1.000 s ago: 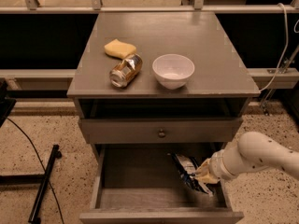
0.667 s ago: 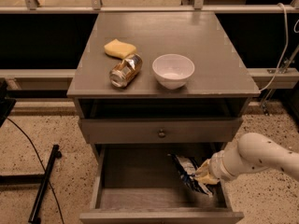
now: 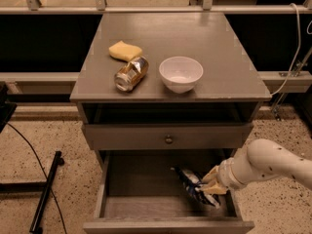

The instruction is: Place blue chip bag into middle drawer

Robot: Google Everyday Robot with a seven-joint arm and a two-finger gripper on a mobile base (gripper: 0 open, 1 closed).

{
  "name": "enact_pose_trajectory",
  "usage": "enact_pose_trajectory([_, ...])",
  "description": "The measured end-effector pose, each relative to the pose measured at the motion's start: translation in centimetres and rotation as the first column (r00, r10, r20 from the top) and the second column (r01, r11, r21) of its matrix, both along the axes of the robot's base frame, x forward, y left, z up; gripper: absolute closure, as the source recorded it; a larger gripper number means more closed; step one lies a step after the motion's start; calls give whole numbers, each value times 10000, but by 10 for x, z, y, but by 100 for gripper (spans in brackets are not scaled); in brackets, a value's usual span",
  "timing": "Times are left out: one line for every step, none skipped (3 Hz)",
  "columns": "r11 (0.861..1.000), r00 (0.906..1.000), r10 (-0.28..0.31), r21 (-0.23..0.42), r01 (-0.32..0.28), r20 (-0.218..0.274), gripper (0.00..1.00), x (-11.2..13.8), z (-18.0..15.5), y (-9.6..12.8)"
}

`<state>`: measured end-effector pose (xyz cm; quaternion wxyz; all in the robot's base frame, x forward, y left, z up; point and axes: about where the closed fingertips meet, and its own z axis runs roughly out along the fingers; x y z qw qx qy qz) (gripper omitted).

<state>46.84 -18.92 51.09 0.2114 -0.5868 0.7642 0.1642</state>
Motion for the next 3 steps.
enact_pose_trajectory([10000, 10000, 21, 10, -21, -23, 4, -1, -1, 1])
enact_pose_trajectory([10000, 10000, 31, 15, -31, -34, 0, -1, -2, 2])
enact_pose_trajectory([10000, 10000, 31, 15, -31, -34, 0, -1, -2, 2])
